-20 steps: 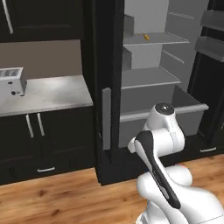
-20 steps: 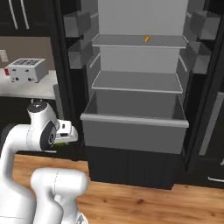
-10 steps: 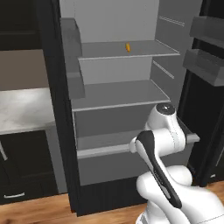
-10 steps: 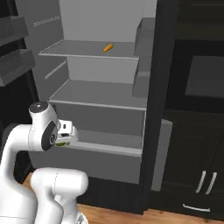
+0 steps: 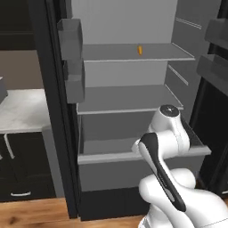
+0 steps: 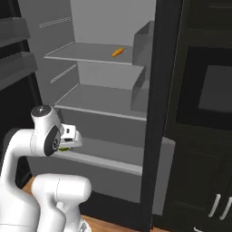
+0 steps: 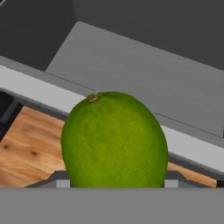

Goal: Place the potato and lime inside the fridge drawer. Close the drawer after placing the vegetables.

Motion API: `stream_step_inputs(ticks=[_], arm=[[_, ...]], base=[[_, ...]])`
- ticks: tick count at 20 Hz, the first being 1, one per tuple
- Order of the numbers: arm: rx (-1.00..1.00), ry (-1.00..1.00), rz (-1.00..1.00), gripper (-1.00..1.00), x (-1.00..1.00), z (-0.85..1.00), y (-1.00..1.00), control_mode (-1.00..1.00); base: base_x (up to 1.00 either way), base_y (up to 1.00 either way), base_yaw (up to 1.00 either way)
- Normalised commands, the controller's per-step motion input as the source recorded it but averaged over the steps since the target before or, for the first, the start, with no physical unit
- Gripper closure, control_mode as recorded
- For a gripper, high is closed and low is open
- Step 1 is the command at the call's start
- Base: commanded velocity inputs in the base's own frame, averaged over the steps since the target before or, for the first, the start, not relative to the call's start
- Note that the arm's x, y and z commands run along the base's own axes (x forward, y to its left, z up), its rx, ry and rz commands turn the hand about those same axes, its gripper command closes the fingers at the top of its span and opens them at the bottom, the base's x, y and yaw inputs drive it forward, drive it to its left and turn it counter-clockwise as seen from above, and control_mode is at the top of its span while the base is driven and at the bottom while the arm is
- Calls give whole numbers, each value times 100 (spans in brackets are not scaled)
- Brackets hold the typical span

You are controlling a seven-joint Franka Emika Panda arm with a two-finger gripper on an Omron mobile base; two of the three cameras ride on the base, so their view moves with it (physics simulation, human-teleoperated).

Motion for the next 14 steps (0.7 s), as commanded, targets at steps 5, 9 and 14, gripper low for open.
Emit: stream_step_inputs(ticks=[5, 9, 14], arm=[[0, 0, 0, 100, 0, 0, 0, 100], [2, -3, 4, 100, -3, 0, -14, -100], [10, -3, 11, 100, 28, 0, -47, -100]], base=[[43, -45, 27], [8, -29, 18], [0, 0, 0]])
